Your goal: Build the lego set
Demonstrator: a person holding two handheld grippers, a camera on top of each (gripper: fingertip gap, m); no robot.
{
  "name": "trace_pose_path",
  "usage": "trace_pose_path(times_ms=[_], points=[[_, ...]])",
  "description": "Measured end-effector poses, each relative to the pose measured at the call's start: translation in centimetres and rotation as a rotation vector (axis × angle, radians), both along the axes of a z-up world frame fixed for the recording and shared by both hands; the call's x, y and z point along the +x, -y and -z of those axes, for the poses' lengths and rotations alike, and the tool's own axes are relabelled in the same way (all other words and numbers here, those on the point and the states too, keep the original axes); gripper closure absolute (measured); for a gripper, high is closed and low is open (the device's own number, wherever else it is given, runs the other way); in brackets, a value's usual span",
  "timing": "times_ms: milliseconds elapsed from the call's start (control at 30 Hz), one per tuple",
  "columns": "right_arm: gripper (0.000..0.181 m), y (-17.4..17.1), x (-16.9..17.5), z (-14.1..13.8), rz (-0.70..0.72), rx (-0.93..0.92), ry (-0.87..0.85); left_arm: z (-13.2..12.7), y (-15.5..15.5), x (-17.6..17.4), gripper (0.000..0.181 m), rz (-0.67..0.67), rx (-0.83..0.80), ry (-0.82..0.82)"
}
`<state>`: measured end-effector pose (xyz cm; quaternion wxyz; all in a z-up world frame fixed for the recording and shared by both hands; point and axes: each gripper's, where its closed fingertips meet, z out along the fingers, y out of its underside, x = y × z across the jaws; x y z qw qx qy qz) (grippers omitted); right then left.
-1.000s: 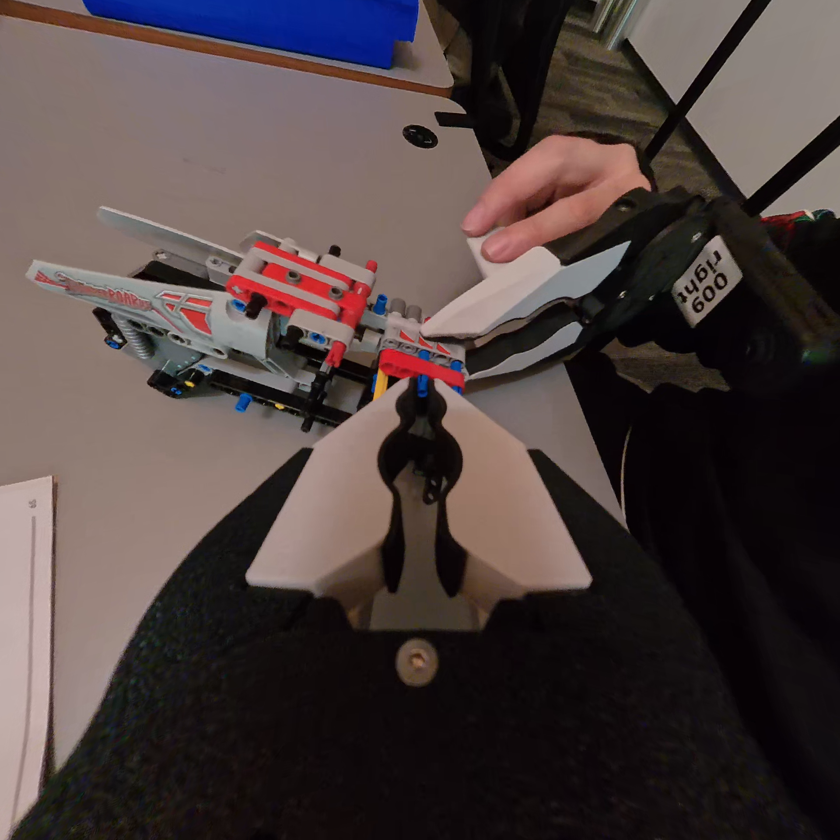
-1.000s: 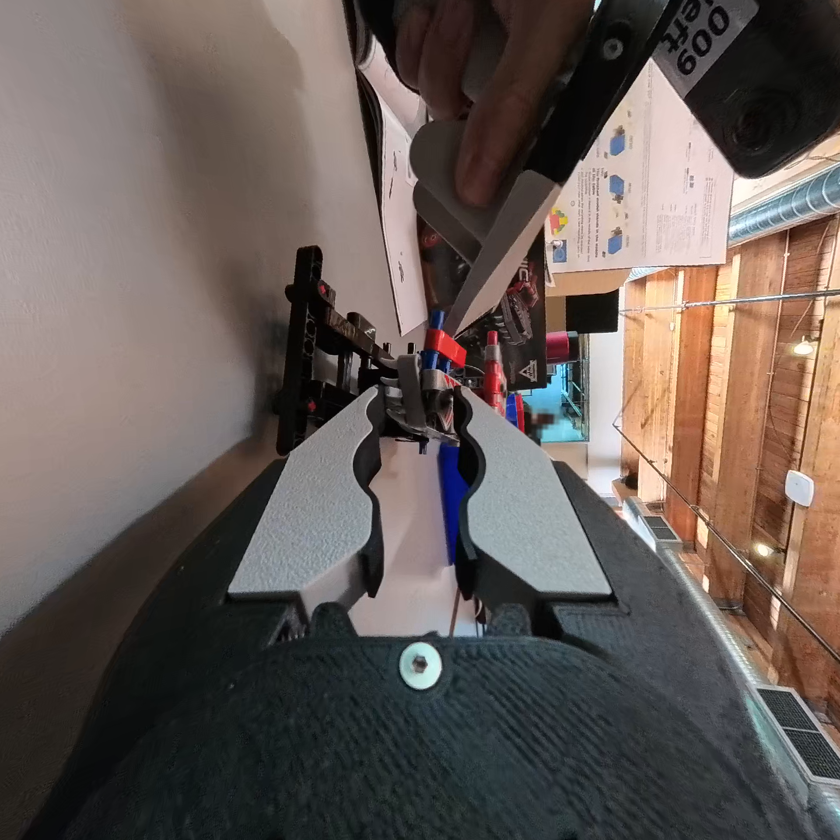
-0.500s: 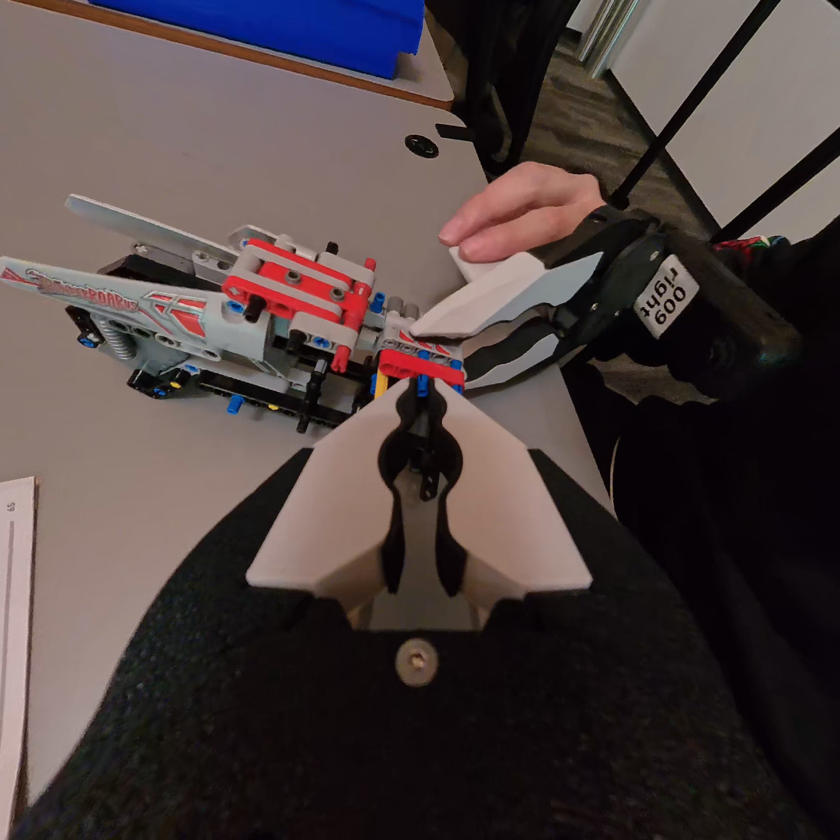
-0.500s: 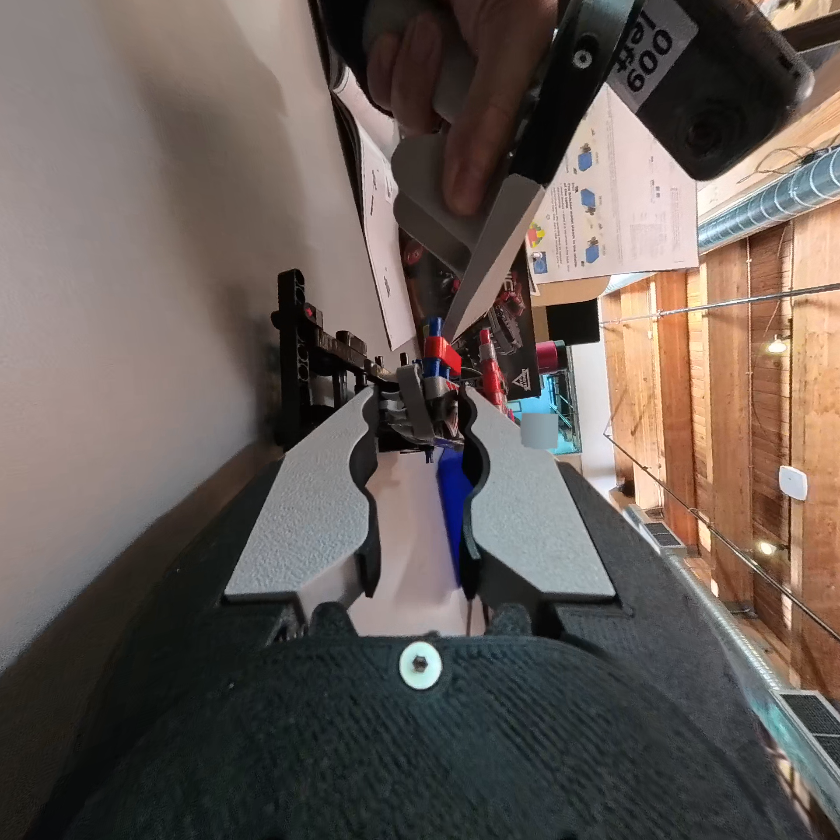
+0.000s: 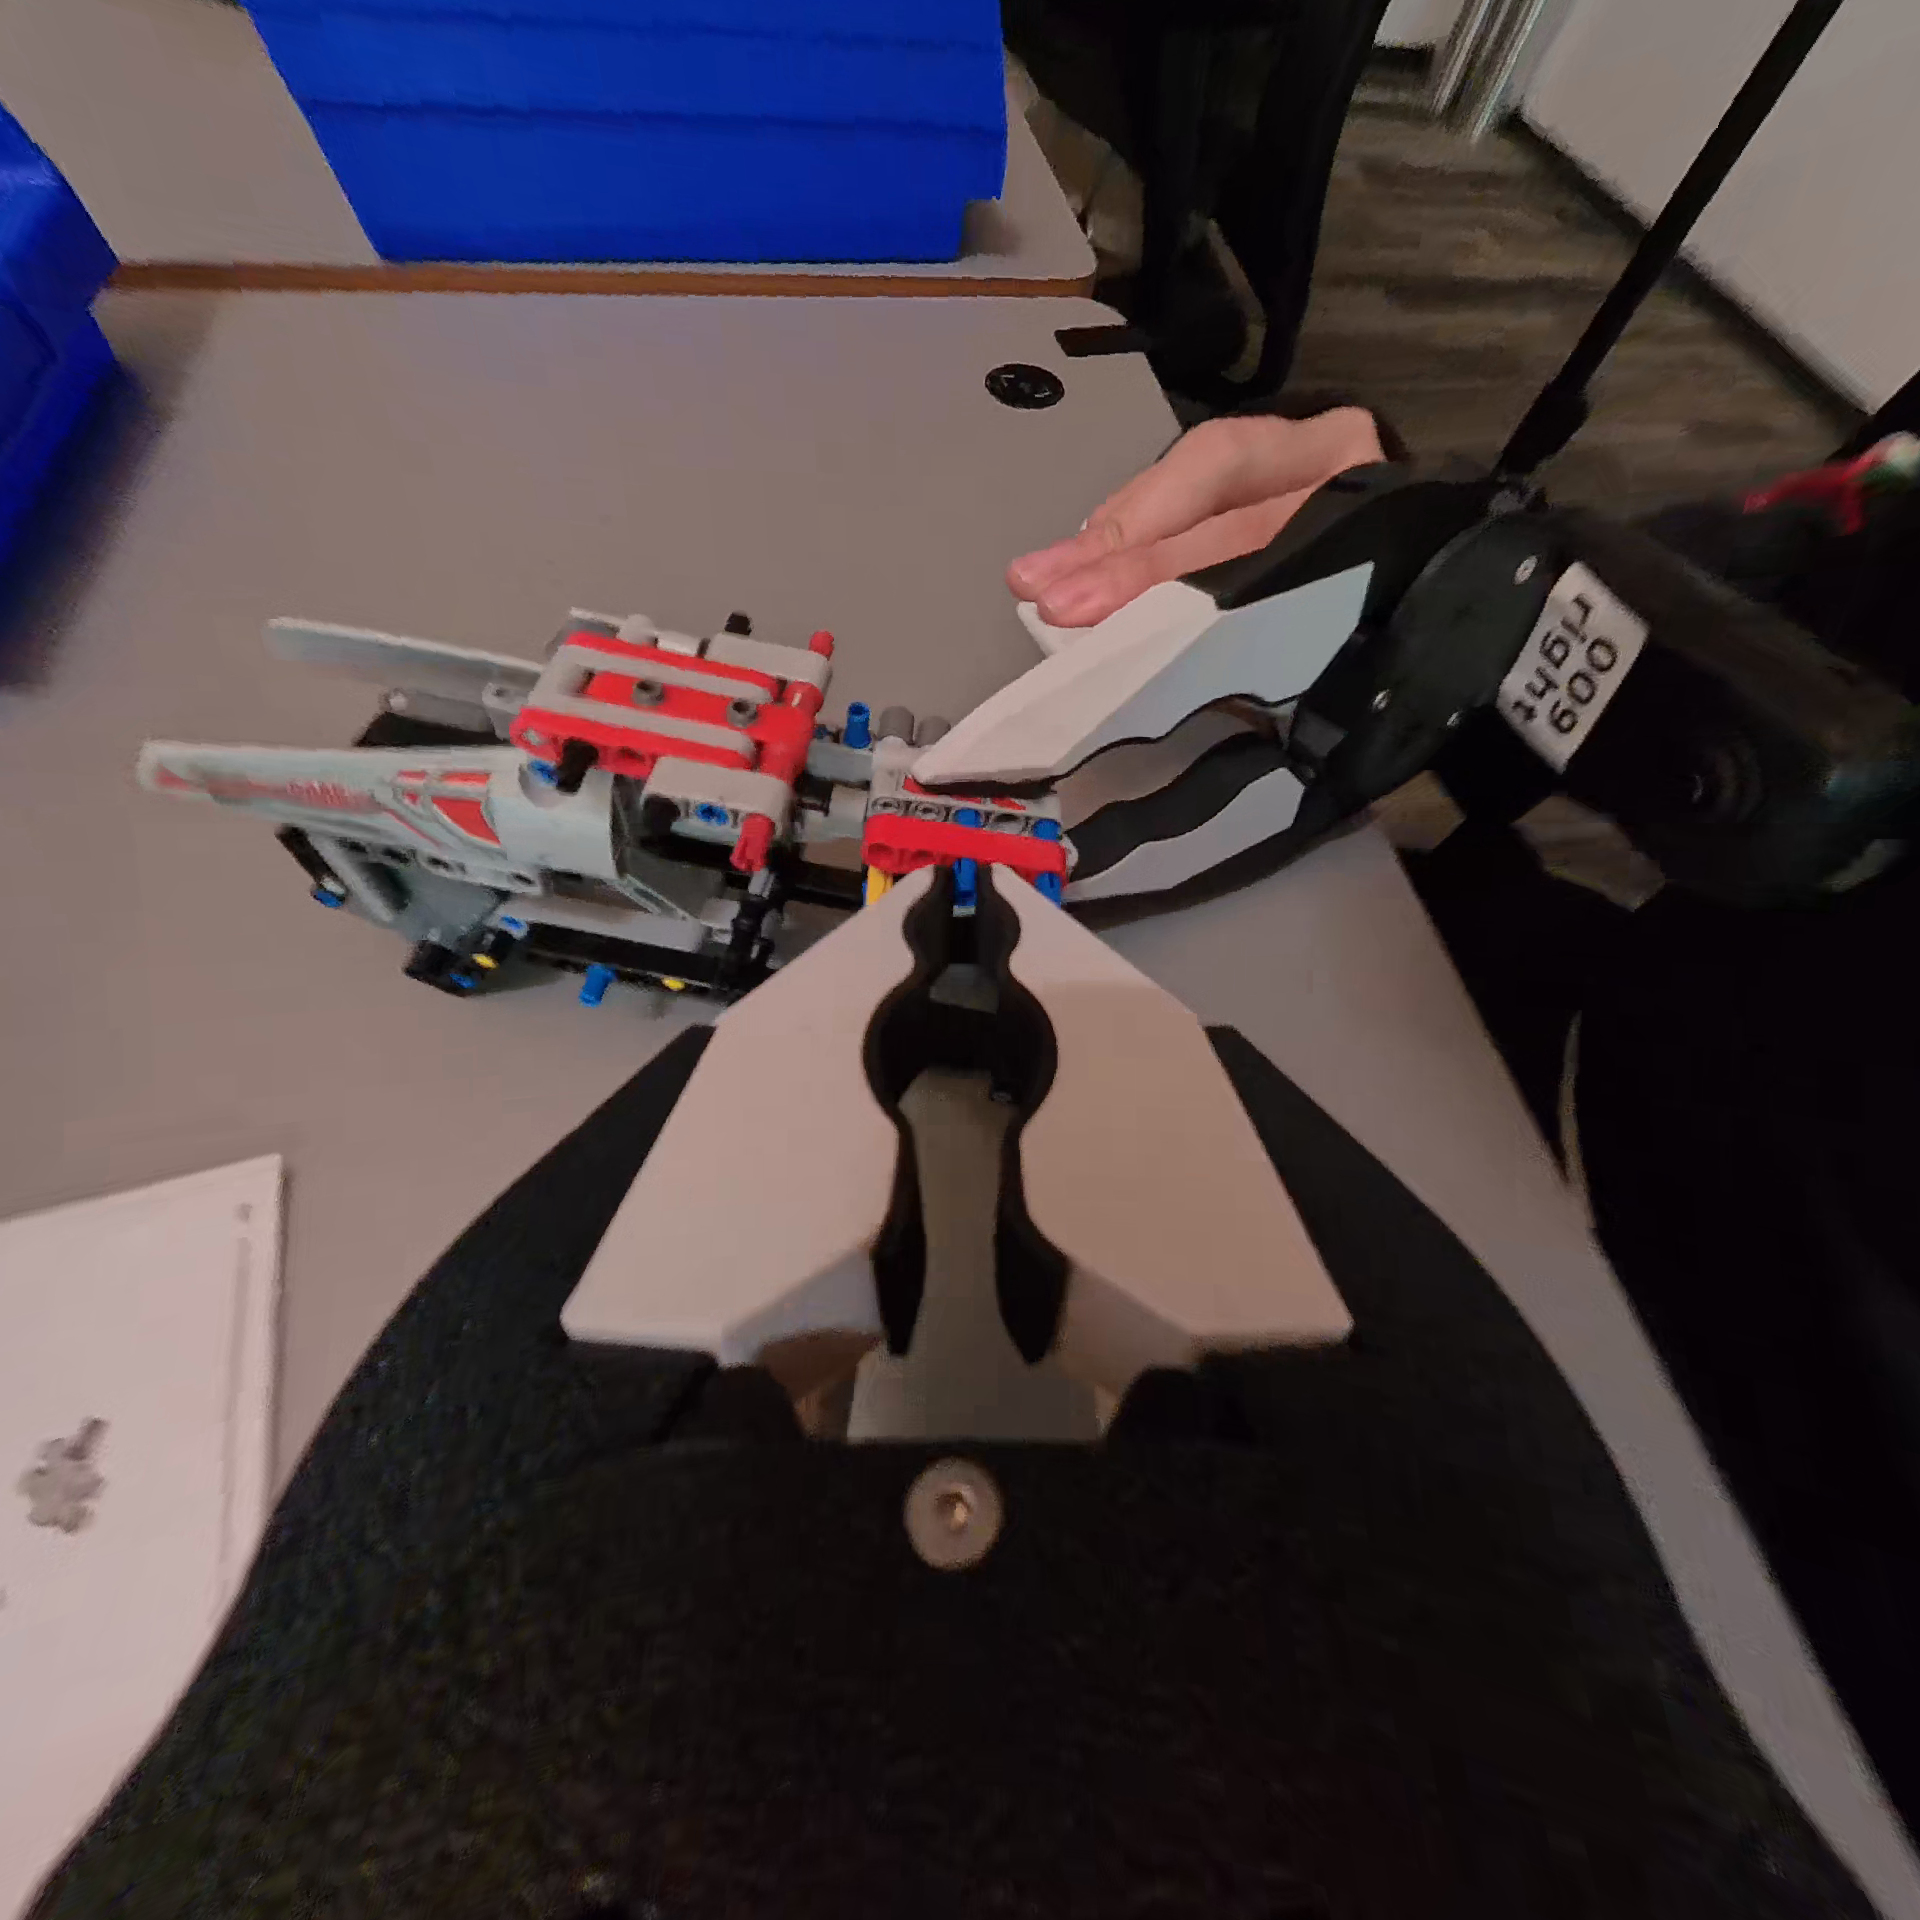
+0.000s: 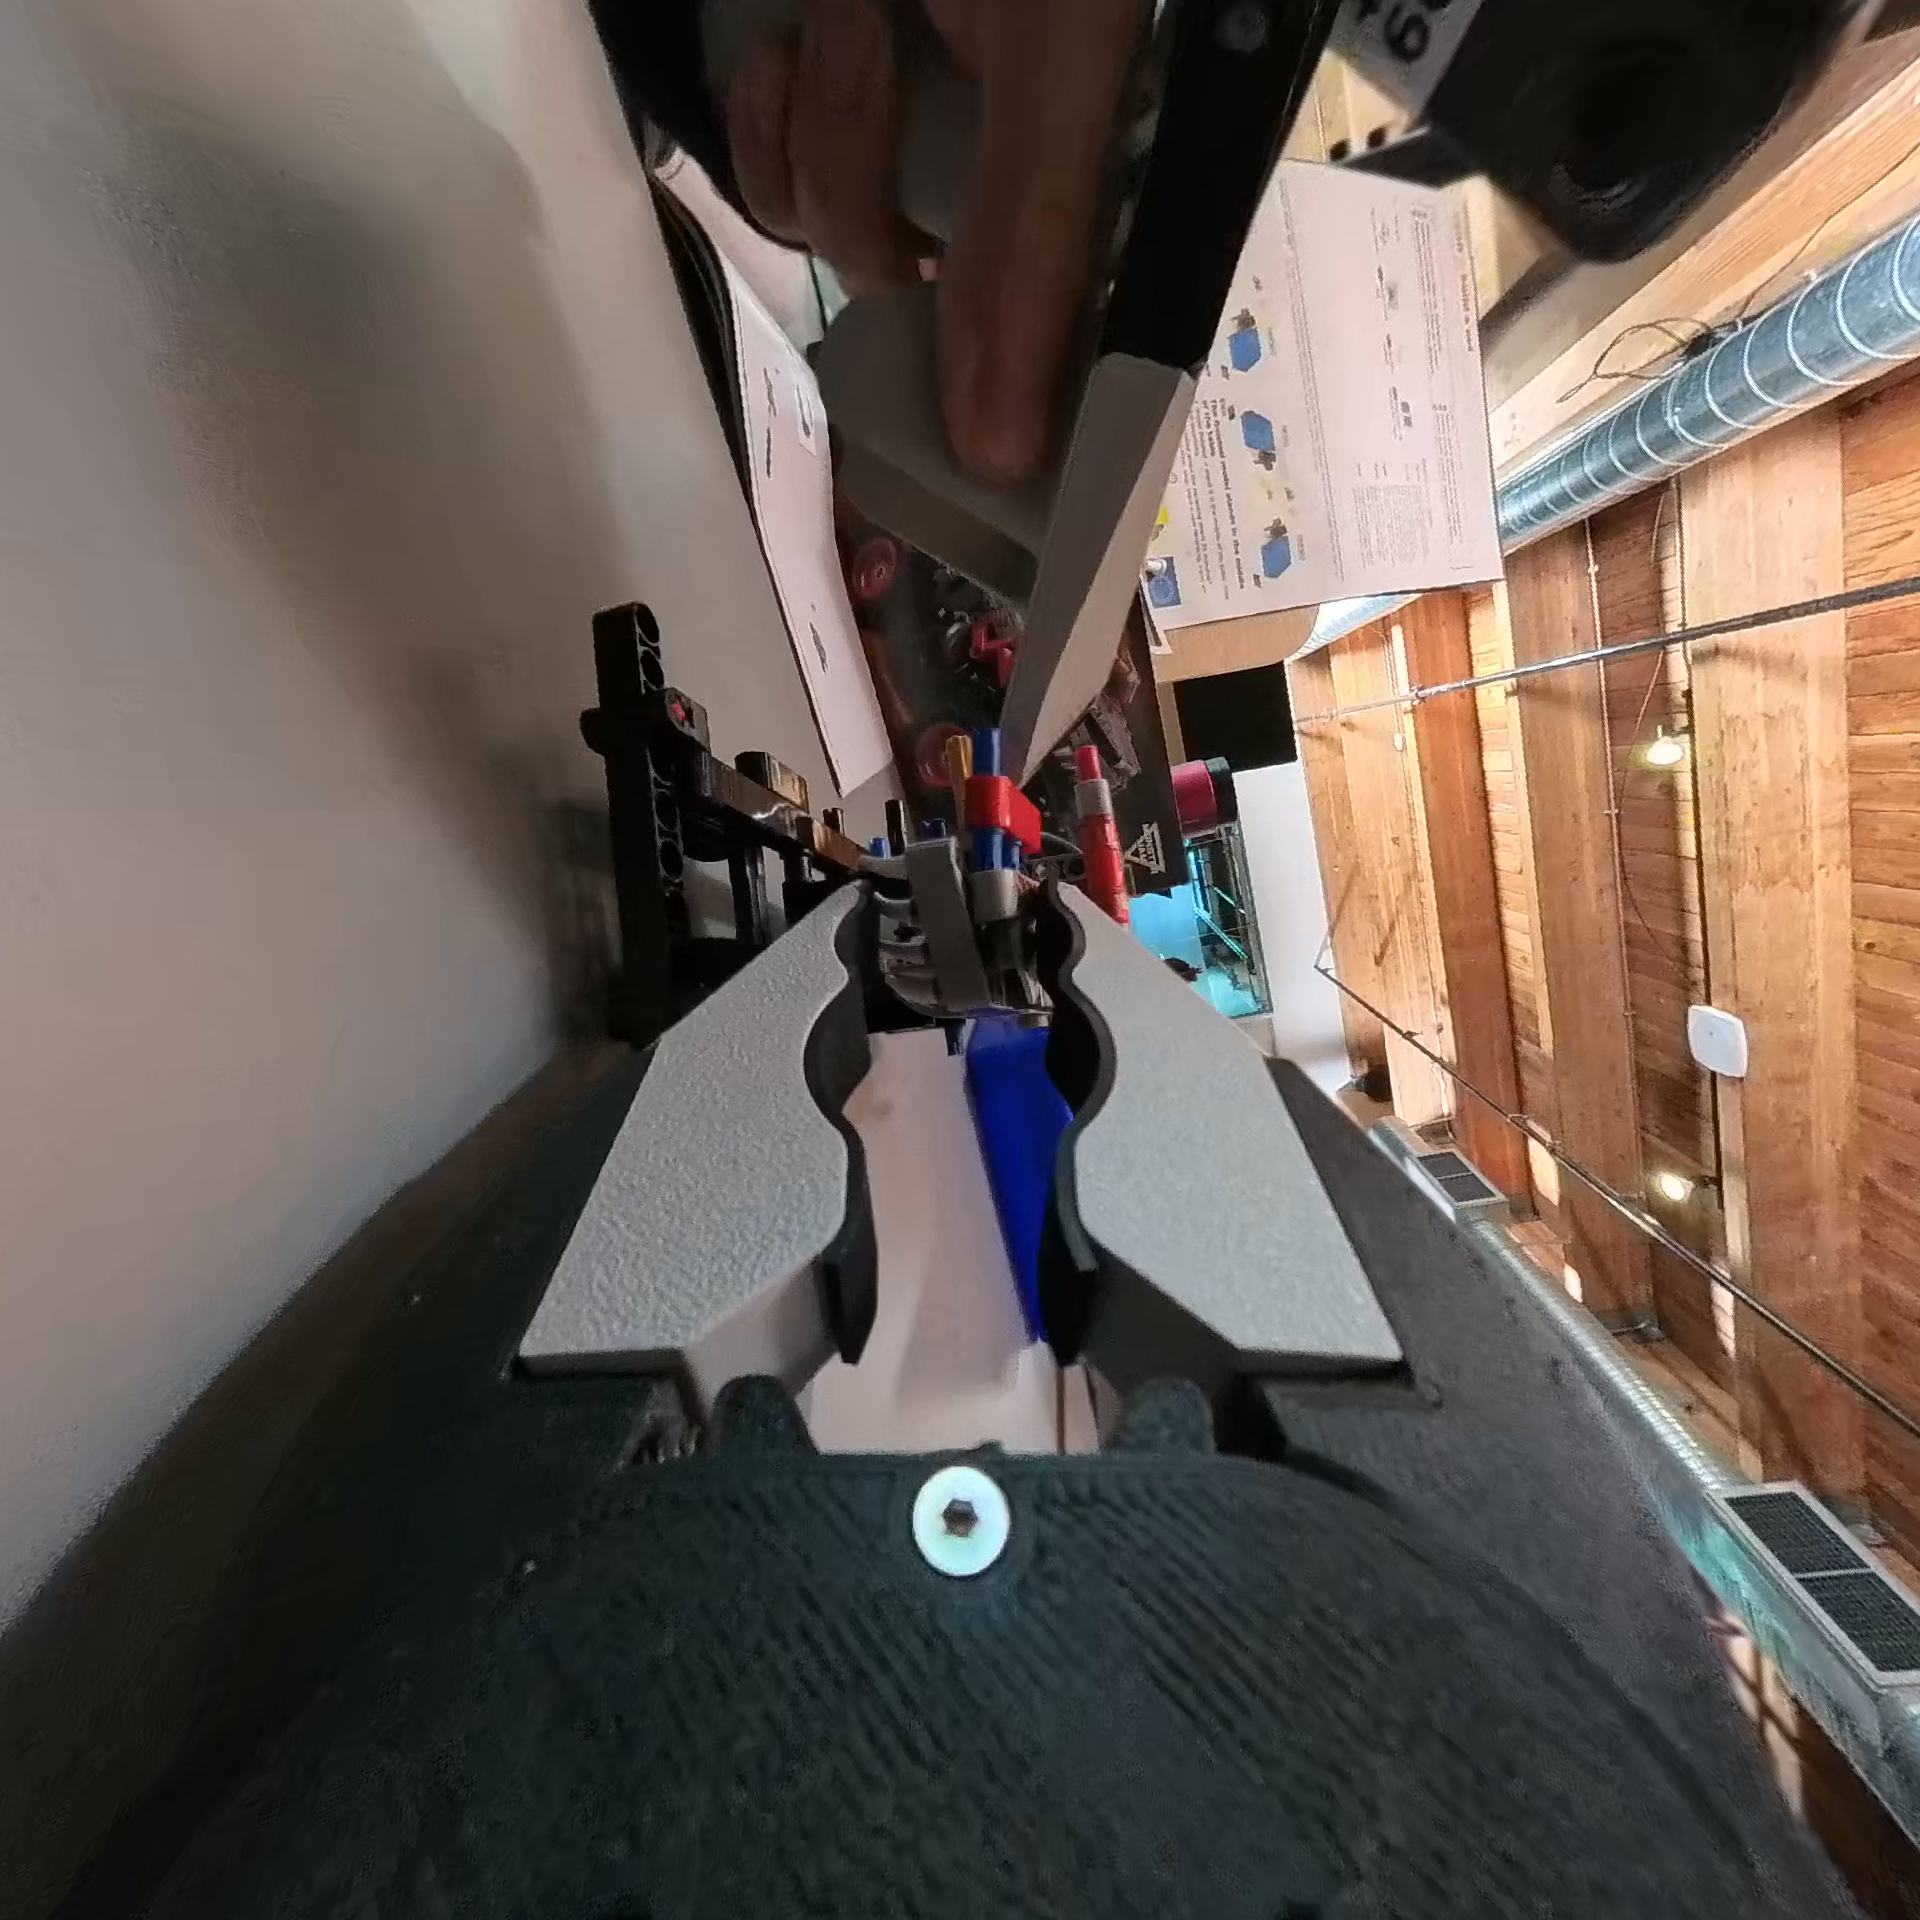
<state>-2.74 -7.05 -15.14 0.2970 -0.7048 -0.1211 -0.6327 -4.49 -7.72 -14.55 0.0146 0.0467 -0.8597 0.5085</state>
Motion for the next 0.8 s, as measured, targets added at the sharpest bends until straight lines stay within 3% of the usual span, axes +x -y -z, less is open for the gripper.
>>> trace_pose_path(times_ms=[100,167,367,500,800], points=[[0.152,-0.10,-0.04,0.08,0.001,-0.012,0.012,-0.23,0.00,-0.06,0.180,0.016,0.044,0.152],[0.152,-0.11,-0.07,0.08,0.000,-0.005,0.006,-0.28,0.06,-0.10,0.180,0.007,0.048,0.154],[0.153,-0.10,-0.13,0.14,0.005,-0.003,0.002,0.11,-0.17,-0.18,0.180,-0.027,-0.080,-0.111],[0.153,-0.10,-0.19,0.18,0.004,-0.001,0.000,0.41,-0.16,-0.17,0.180,-0.031,-0.120,-0.110],[0.153,0.08,-0.22,0.17,0.003,0.010,-0.003,0.15,-0.04,-0.10,0.179,-0.050,-0.262,-0.453]])
